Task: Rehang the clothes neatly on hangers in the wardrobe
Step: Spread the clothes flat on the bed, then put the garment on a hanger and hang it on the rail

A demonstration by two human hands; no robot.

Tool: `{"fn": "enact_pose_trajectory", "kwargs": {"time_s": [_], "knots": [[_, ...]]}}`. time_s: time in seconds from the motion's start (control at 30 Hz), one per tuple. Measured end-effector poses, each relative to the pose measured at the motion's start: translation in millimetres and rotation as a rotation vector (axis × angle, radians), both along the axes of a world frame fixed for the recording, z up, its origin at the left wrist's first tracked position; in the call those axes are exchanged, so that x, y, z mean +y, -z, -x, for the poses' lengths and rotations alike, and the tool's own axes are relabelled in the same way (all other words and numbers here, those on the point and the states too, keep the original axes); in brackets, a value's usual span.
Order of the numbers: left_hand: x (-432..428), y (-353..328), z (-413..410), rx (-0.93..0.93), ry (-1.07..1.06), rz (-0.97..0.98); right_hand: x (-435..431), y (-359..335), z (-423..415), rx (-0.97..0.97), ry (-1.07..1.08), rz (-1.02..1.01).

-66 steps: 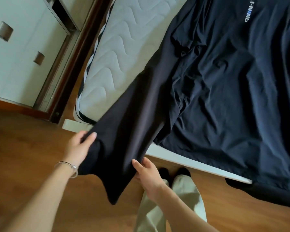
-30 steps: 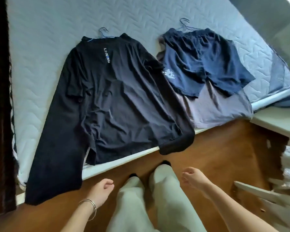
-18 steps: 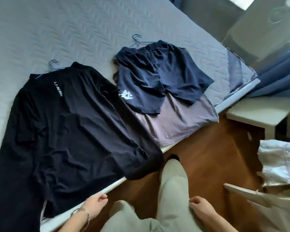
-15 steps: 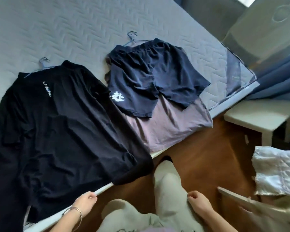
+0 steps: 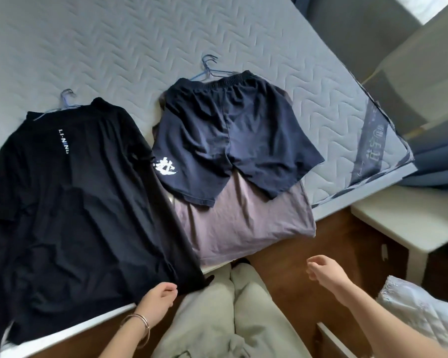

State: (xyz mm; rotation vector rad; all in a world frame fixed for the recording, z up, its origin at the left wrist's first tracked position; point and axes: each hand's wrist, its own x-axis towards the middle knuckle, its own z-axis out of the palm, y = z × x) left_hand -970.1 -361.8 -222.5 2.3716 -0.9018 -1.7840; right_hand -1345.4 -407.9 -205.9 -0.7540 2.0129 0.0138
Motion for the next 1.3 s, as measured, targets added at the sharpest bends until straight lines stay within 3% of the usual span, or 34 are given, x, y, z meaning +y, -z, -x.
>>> {"fn": "enact_pose_trajectory", "kwargs": {"time_s": [0.2, 0.33, 0.6, 0.73, 0.83, 0.97, 1.17, 1.3], "knots": [[-38, 12, -1, -0.042, 0.03, -0.041, -5, 9, -31, -0.131, -0.267, -0.196], [-106, 5, 29, -0.047, -0.002, 0.04, -54, 11, -22, -0.199, -0.272, -0.214], [-282, 32, 113, -0.148, -0.054, 0.224, -248, 40, 32, -0.118, -0.474, -0.03], [-357, 46, 140, -0.218, 0.107, 0.248, -352, 54, 35, -0.116, -0.473, 0.066], [-406, 62, 141, -0.283, 0.181, 0.306, -419, 60, 15, -0.159, -0.448, 0.106], [-465, 109, 137, -0.49, 0.341, 0.354, -493, 83, -23, -0.133, -0.565, 0.167], [-555, 185, 122, -0.703, 0.53, 0.59, -603, 132, -78, -0.072, -0.674, 0.422], [-597, 224, 101, -0.768, 0.582, 0.626, -664, 158, -119, -0.018, -0.777, 0.617]]}}
